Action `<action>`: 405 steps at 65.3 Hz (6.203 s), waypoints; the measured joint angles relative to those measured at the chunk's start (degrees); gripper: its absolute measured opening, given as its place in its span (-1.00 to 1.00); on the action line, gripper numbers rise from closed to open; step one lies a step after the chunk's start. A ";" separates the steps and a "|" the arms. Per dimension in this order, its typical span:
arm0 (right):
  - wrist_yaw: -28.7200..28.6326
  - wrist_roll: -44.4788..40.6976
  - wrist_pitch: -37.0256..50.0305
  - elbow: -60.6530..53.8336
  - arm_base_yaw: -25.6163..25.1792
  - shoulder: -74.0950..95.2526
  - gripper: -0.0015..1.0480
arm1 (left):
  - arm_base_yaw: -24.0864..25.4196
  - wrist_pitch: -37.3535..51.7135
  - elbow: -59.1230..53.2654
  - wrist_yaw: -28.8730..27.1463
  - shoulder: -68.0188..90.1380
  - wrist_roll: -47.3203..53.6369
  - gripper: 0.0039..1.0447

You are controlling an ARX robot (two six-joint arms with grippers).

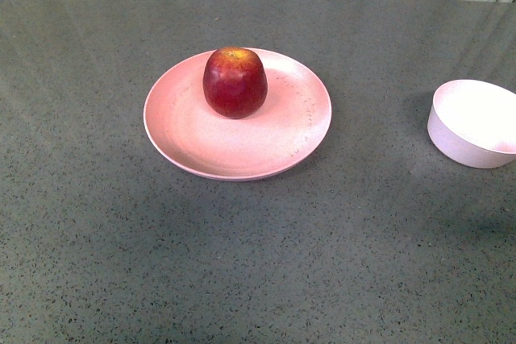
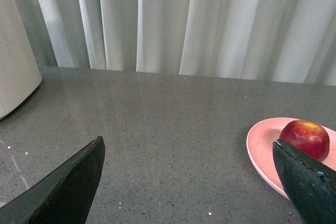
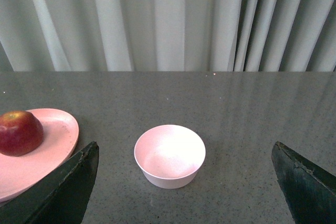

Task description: Move apple from plate to bowl

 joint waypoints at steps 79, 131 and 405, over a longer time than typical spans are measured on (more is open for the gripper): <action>-2.47 0.52 -2.99 0.98 -0.66 1.46 0.83 | 0.00 0.00 0.00 0.00 0.00 0.00 0.84; -23.30 -11.47 13.73 33.62 -21.84 86.60 0.83 | 0.00 0.00 0.00 0.02 0.00 0.00 0.84; -0.04 0.04 33.16 0.00 -0.11 33.68 -0.96 | 0.00 0.00 0.00 0.00 0.00 0.00 0.84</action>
